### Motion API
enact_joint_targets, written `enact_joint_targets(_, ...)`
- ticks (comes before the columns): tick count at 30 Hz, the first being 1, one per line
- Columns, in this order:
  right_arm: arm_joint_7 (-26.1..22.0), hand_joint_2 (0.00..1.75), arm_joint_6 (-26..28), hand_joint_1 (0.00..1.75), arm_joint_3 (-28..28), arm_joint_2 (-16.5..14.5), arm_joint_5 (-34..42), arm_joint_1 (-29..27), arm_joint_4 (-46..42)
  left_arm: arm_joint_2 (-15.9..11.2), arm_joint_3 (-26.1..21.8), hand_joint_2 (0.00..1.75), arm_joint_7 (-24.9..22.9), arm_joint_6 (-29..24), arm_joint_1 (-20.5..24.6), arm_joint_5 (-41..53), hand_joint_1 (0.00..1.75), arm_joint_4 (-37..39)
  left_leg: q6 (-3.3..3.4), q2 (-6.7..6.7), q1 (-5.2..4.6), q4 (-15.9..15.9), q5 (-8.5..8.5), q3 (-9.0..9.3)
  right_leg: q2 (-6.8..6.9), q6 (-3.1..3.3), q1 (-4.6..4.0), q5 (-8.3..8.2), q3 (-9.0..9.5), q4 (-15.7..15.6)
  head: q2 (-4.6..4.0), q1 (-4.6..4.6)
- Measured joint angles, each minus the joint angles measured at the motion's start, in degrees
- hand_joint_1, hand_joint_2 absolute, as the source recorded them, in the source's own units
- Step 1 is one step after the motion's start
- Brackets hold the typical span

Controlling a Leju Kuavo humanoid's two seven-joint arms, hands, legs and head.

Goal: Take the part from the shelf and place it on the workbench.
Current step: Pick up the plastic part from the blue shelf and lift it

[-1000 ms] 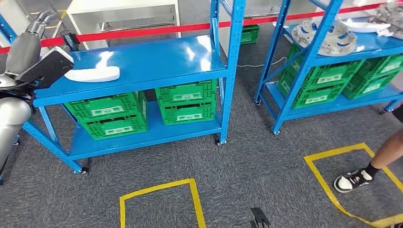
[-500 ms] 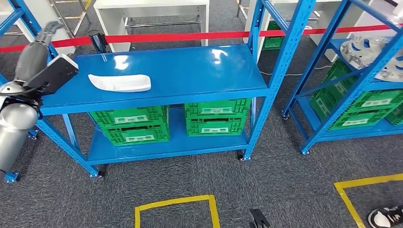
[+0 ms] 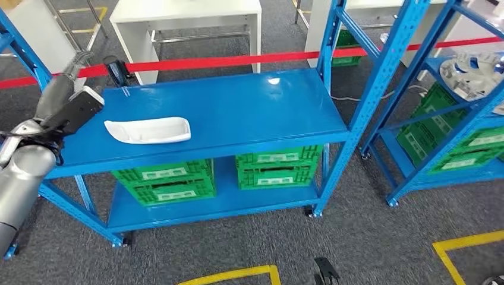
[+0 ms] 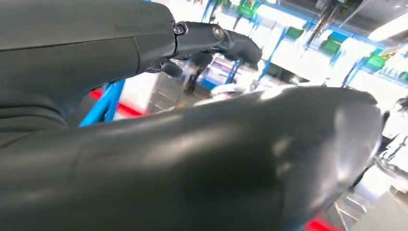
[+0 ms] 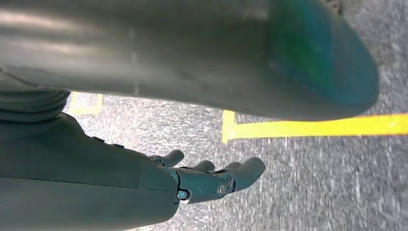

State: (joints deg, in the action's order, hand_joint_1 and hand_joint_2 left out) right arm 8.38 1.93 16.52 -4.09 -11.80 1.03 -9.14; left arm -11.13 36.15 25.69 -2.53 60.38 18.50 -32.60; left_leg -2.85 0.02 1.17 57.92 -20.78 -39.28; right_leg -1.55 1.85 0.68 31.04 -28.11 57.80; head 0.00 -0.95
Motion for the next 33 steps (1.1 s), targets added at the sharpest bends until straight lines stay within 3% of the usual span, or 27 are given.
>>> enact_joint_targets(3, -0.09, 0.0, 0.05, 0.0, 0.0, 0.07, 0.01, 0.07, -0.03, 0.09, -0.17, 0.0, 0.12, 1.14, -0.86, -0.53, 0.0, -1.7, 1.6, -0.05, 0.0, 0.66, -0.24, 0.13, 0.14, -1.3, 0.05, 1.6, 0.27, 0.46, -0.01, -0.01)
enact_joint_targets(4, -0.12, 0.0, 0.07, 0.0, 0.0, 0.09, 0.02, 0.13, -0.04, 0.19, -0.26, 0.0, 0.26, 1.59, -0.92, -0.82, 0.0, -2.28, 2.04, -0.06, 0.13, 0.56, -0.53, 0.39, 0.4, -1.61, 0.11, 2.39, -0.32, 1.88, -0.01, -0.1)
enact_joint_targets(5, -0.19, 0.0, 0.09, 0.0, 0.0, 0.11, 0.03, 0.2, -0.05, 0.35, -0.34, 0.0, 0.4, 2.09, -1.05, -1.11, 0.0, -2.84, 2.41, -0.07, 0.25, 0.42, -0.83, 0.72, 0.69, -1.9, 0.18, 3.52, -1.67, 4.44, -0.01, -0.2)
enact_joint_targets(7, -0.34, 0.0, 0.22, 0.0, 0.0, 0.07, 0.08, 0.36, -0.04, 0.65, -0.39, 0.0, 0.66, 3.08, -1.78, -1.69, 0.0, -3.8, 2.86, -0.08, 0.13, 0.39, -1.55, 1.25, 1.08, -2.35, 0.28, 5.99, -6.7, 12.34, -0.01, -0.37)
enact_joint_targets(8, -0.42, 0.0, 0.34, 0.0, 0.0, 0.07, 0.12, 0.37, -0.04, 0.79, -0.39, 0.0, 0.74, 3.61, -2.43, -2.01, 0.0, -4.31, 2.91, -0.08, 0.06, 0.43, -1.92, 1.54, 1.12, -2.48, 0.32, 6.43, -9.17, 15.52, -0.01, -0.37)
enact_joint_targets(9, -0.49, 0.0, 0.47, 0.0, 0.0, 0.07, 0.15, 0.34, -0.04, 0.89, -0.39, 0.0, 0.78, 4.05, -3.16, -2.33, 0.0, -4.88, 2.91, -0.1, 0.01, 0.5, -2.33, 1.9, 1.15, -2.53, 0.33, 5.82, -10.92, 17.04, 0.0, -0.38)
enact_joint_targets(10, -0.56, 0.0, 0.59, 0.0, 0.0, 0.07, 0.17, 0.29, -0.04, 1.0, -0.39, 0.0, 0.78, 4.46, -3.83, -2.68, 0.0, -5.51, 2.85, -0.11, 0.0, 0.63, -2.75, 2.3, 1.17, -2.51, 0.33, 4.01, -11.56, 16.28, 0.0, -0.38)
enact_joint_targets(11, -0.64, 0.0, 0.68, 0.0, 0.0, 0.08, 0.17, 0.24, -0.04, 1.08, -0.39, 0.0, 0.76, 4.82, -4.38, -3.05, 0.0, -6.18, 2.73, -0.13, 0.03, 0.82, -3.22, 2.73, 1.23, -2.44, 0.33, 1.2, -11.09, 13.27, -0.01, -0.38)
enact_joint_targets(13, -0.77, 0.0, 0.75, 0.0, 0.01, 0.08, 0.17, 0.21, -0.03, 1.19, -0.38, 0.0, 0.68, 5.44, -5.16, -3.88, 0.0, -7.75, 2.28, -0.18, -0.03, 1.22, -4.06, 3.32, 1.58, -2.15, 0.2, -3.49, -8.84, 5.65, -0.01, -0.38)
enact_joint_targets(14, -0.79, 0.0, 0.75, 0.0, 0.02, 0.08, 0.17, 0.28, -0.03, 1.22, -0.38, 0.0, 0.54, 5.7, -5.52, -4.24, 0.0, -8.59, 1.97, -0.23, -0.15, 1.31, -4.29, 3.41, 1.71, -1.92, 0.12, -4.6, -7.96, 3.11, -0.01, -0.38)
enact_joint_targets(19, -0.73, 0.0, 0.75, 0.0, 0.22, -0.02, 0.24, 0.3, -0.02, 1.01, -0.37, 0.0, -1.11, 6.84, -7.96, -5.87, 0.0, -13.02, 2.88, -0.13, -0.69, 0.85, -4.45, 3.77, 1.37, -1.42, 0.22, -4.69, -7.35, 1.56, -0.01, -0.23)
enact_joint_targets(25, -1.98, 0.0, -0.32, 0.0, 1.03, 0.0, 0.91, 0.28, -0.02, 0.93, -0.37, 0.0, -1.69, 6.55, -10.19, -6.35, 0.0, -18.24, 1.82, 0.08, -0.67, 0.05, -4.34, 4.33, 1.23, -0.82, 0.18, -4.46, -7.28, 1.56, 0.0, -0.23)
enact_joint_targets(30, -2.18, 0.0, -1.55, 0.0, 1.39, -0.02, 1.08, 0.25, -0.02, 0.73, -0.37, 0.0, -1.96, 6.3, -10.9, -6.37, 0.0, -20.24, 2.22, 0.1, -0.84, 0.37, -4.84, 4.31, 1.26, -1.04, 0.4, -4.44, -7.08, 1.38, 0.0, -0.21)
enact_joint_targets(33, -2.28, 0.0, -1.98, 0.0, 1.42, 0.06, 1.01, 0.24, -0.02, 0.79, -0.4, 0.0, -2.09, 5.95, -11.12, -6.37, 0.0, -21.33, 2.37, 0.57, -0.36, -1.47, -4.09, 5.57, 1.16, -1.56, 0.16, -4.14, -6.78, 1.4, 0.0, -0.26)
